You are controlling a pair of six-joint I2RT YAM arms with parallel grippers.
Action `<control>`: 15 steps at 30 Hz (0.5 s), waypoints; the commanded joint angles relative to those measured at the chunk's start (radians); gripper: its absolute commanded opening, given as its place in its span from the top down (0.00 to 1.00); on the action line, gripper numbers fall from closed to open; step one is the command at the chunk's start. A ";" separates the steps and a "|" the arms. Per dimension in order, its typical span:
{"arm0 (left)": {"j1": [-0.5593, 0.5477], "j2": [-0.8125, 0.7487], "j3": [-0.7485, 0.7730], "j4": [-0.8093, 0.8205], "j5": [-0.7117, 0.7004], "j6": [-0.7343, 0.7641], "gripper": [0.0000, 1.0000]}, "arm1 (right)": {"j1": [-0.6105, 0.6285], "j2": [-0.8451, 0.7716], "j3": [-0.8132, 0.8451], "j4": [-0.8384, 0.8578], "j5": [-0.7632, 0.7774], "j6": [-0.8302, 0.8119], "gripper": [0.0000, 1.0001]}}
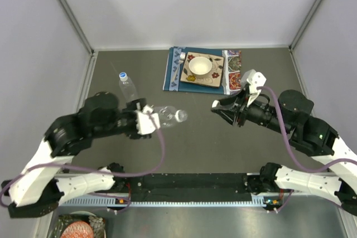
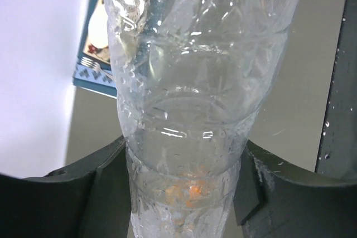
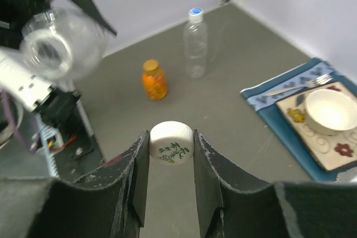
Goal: Screw on the bottle caps
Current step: Pick up the plastic bottle at the center of the board, then screw the bottle cap onto the plastic bottle.
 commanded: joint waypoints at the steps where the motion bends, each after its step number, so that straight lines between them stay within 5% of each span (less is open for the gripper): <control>1: 0.003 -0.101 0.031 -0.104 0.090 0.115 0.35 | 0.006 0.000 0.084 -0.057 -0.219 -0.006 0.86; 8: 0.003 -0.078 0.016 -0.116 0.081 0.096 0.36 | 0.008 0.144 0.288 -0.183 -0.454 -0.105 0.86; 15: 0.004 -0.033 0.010 -0.056 0.025 0.030 0.36 | 0.008 0.198 0.310 -0.200 -0.488 -0.160 0.85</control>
